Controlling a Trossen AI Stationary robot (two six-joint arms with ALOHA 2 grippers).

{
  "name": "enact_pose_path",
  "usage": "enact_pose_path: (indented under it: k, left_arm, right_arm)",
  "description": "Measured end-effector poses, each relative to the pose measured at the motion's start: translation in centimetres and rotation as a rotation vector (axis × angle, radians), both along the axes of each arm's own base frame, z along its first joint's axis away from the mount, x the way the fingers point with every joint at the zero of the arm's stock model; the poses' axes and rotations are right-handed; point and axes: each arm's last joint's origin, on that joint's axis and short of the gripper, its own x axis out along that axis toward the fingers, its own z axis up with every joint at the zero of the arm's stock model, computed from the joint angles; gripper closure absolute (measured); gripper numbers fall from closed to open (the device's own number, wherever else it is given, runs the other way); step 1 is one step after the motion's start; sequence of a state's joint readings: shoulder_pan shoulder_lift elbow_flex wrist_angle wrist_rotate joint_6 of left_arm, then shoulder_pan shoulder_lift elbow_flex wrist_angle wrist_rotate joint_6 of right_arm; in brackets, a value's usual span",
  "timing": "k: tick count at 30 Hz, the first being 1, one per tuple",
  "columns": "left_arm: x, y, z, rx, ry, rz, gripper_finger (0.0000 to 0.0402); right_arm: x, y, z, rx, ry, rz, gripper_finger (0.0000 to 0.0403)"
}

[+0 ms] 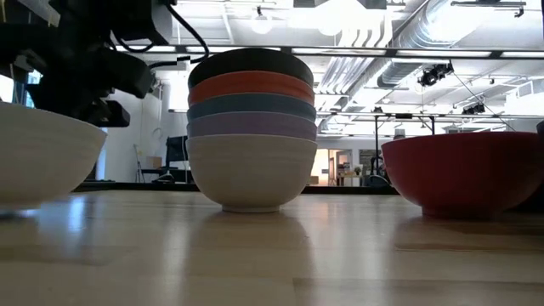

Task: Nest bowls inside each other
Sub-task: Stack the white bowl on top of the top left black bowl

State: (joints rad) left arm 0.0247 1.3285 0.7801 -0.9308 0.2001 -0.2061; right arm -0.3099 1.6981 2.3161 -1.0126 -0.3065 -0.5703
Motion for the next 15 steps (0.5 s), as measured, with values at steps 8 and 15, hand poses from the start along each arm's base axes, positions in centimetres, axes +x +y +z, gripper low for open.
enact_pose_path:
  k: [8, 15]
  left_arm:
    - [0.4, 1.8, 3.6, 0.031, 0.028, -0.003, 0.0399]
    - [1.0, 3.8, 8.3, 0.079, -0.033, 0.003, 0.0400]
  right_arm:
    - [-0.2, -0.2, -0.2, -0.004, 0.027, -0.001, 0.0336]
    - [-0.6, -0.8, -0.7, 0.012, 0.072, -0.024, 0.0336]
